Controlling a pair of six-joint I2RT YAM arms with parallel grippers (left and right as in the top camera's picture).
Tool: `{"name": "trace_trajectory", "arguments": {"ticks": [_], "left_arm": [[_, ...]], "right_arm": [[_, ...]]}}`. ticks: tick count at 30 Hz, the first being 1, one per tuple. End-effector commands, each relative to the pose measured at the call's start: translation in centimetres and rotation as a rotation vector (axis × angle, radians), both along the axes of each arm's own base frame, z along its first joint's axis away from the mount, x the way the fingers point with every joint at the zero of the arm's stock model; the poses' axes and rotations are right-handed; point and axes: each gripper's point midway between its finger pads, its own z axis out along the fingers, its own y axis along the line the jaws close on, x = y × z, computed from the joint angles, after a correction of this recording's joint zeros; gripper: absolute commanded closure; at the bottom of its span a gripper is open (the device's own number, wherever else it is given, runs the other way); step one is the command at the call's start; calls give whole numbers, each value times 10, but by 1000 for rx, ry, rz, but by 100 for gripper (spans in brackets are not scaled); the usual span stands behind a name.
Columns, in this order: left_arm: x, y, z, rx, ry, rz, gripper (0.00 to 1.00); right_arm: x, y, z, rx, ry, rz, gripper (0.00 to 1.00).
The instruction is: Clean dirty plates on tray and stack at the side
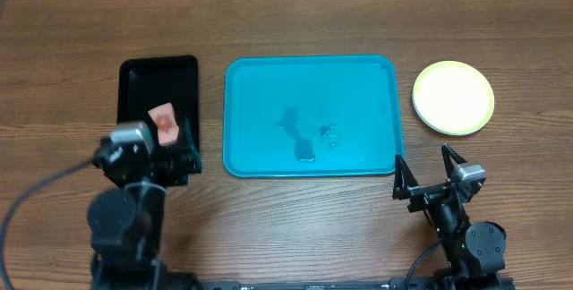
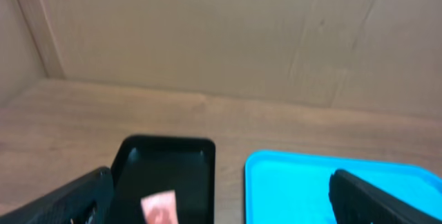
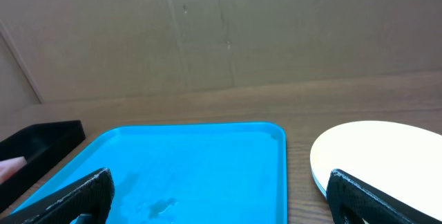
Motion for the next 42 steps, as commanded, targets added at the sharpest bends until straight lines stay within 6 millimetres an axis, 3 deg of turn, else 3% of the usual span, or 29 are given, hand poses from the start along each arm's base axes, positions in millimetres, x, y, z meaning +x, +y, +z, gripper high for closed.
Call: {"name": "trace_trajectory", "arguments": {"ticks": [1, 15, 23, 42], "left_arm": [[-8, -2, -32, 35, -31, -32, 0], [-20, 4, -91, 219, -143, -16, 0], [-18, 4, -131, 223, -65, -24, 0], [-18, 3, -130, 236, -66, -33, 0]], "right_arm": [[0, 0, -2, 0, -3, -5, 0], [0, 0, -2, 0, -3, -5, 0], [0, 0, -2, 0, -3, -5, 0], [0, 0, -2, 0, -3, -5, 0]]}}
